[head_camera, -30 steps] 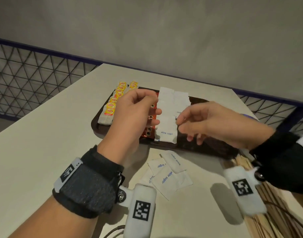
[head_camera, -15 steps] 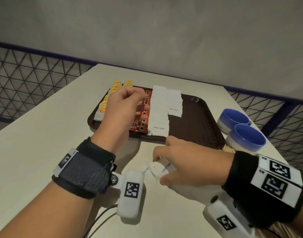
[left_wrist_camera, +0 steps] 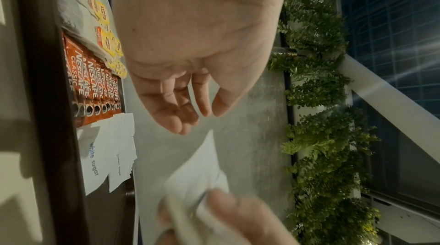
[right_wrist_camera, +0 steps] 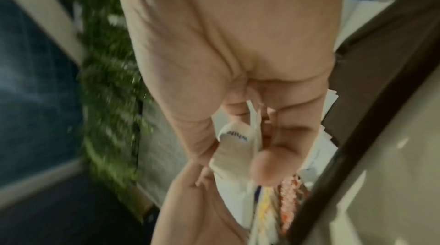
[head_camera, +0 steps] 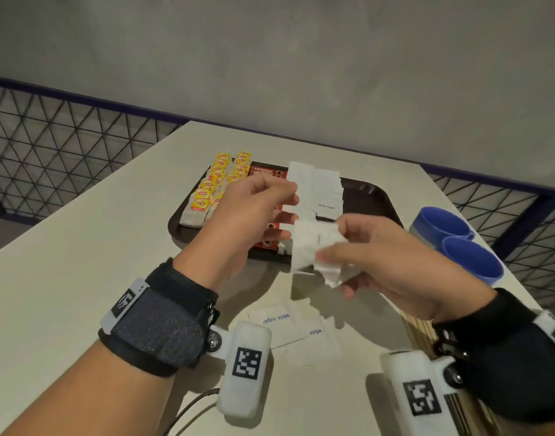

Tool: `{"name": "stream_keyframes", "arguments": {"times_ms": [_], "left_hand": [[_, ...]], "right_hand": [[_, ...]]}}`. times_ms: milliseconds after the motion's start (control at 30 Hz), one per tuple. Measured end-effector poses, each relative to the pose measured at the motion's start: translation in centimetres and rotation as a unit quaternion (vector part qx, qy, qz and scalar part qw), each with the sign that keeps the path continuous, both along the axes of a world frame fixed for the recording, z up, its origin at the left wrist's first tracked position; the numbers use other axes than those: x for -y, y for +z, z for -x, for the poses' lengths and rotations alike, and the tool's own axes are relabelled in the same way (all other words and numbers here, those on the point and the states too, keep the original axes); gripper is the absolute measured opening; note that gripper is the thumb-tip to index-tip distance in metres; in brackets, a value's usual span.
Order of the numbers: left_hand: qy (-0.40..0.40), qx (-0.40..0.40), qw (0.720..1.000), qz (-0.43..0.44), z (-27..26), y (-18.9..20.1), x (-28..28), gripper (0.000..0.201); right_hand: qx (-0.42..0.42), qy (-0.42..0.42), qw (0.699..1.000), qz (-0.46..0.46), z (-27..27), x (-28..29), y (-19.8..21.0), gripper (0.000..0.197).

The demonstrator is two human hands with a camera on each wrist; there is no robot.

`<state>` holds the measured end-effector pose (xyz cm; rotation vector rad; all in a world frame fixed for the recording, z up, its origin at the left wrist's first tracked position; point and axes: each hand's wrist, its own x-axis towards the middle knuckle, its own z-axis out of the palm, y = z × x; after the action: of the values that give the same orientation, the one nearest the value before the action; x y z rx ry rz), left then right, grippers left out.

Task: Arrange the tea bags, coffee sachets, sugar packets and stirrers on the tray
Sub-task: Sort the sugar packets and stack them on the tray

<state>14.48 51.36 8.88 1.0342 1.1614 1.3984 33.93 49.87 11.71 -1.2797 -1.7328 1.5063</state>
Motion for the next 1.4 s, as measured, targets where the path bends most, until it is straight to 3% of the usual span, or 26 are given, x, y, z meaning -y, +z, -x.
{"name": "stream_keyframes", "arguments": {"times_ms": [133, 367, 600, 833, 1033, 1100, 1200, 1333, 1400], "left_hand": [[-0.061, -0.006, 0.998, -0.009, -1.0, 0.1, 0.5, 0.038], [-0.026, -0.027, 0.997, -0.06, -1.0, -0.5, 0.5, 0.014], [0.034, -0.009, 0.997, -0.062, -1.1, -0.7, 0.2, 0.018], [0.064, 0.006, 0.996, -0.059, -0.9, -0.4, 0.3, 0.017], [0.089, 0.039, 0.995, -0.033, -0.7, -0.5, 0.0, 0.014], [0.066, 0.031, 0.997, -0.018, -0.9, -0.3, 0.1, 0.007], [0.013, 0.014, 1.0, 0.007, -1.2, -0.4, 0.3, 0.016], [-0.023, -0.014, 1.0, 0.008, -1.7, -0.6, 0.4, 0.008], [-0.017, -0.006, 1.0, 0.02, -1.6, -0.6, 0.3, 0.018]], "right_hand": [[-0.173, -0.084, 0.981, 0.034, 1.6, -0.6, -1.0, 0.015], [-0.263, -0.128, 0.956, 0.028, 3.2, -0.9, -2.7, 0.035], [-0.362, -0.126, 0.914, 0.13, 2.9, -0.8, -3.5, 0.035], [-0.296, -0.161, 0.941, 0.041, 2.3, -1.3, -4.6, 0.016], [-0.28, -0.256, 0.924, -0.044, 1.4, -1.3, -4.0, 0.008], [-0.267, -0.266, 0.922, -0.091, 1.2, -1.2, -3.9, 0.011], [-0.233, -0.262, 0.924, -0.152, 1.3, -1.1, -3.9, 0.015], [-0.146, -0.227, 0.922, -0.279, 1.7, -0.9, -4.2, 0.03], [-0.126, -0.211, 0.923, -0.298, 2.0, -0.7, -4.3, 0.041]]}}
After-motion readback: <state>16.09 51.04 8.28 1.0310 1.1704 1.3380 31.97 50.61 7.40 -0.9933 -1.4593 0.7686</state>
